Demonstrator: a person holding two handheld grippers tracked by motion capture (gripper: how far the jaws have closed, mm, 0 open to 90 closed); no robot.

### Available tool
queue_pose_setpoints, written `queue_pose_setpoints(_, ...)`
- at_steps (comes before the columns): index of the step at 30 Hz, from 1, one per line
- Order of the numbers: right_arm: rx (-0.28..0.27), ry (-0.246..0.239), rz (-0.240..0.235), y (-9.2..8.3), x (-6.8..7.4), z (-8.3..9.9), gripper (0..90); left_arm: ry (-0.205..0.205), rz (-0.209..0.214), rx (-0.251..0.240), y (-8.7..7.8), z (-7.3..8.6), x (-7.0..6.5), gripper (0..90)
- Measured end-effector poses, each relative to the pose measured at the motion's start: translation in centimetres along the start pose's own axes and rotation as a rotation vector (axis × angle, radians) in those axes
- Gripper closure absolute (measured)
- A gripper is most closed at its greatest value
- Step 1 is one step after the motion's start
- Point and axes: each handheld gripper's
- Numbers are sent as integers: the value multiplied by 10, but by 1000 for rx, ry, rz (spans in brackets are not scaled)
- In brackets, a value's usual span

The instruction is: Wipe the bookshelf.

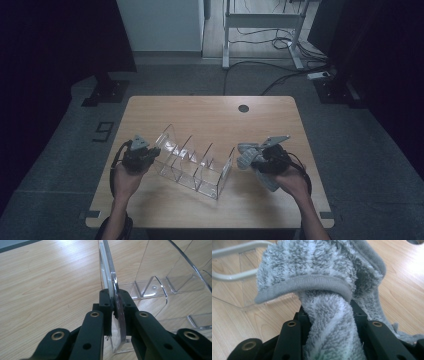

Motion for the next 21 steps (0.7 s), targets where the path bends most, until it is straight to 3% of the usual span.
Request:
queue_pose_setpoints(6,-9,-44,-17,9,12,-12,627,4,0,2,1,-1,-1,833)
queue_pose_setpoints(13,-16,-87,-10,21,23,-17,625,35,-31,16,3,-3,-6,838)
queue_pose_setpoints(21,-18,-123,-21,21,32,-18,630,35,-43,18,3,-3,-7,843)
Point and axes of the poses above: each handheld gripper's, and its own axes: y roughly forward along the jaws, z roughly out of its underside, x roughly to its left, and after that the axes turned 10 degrees about -x, right-handed
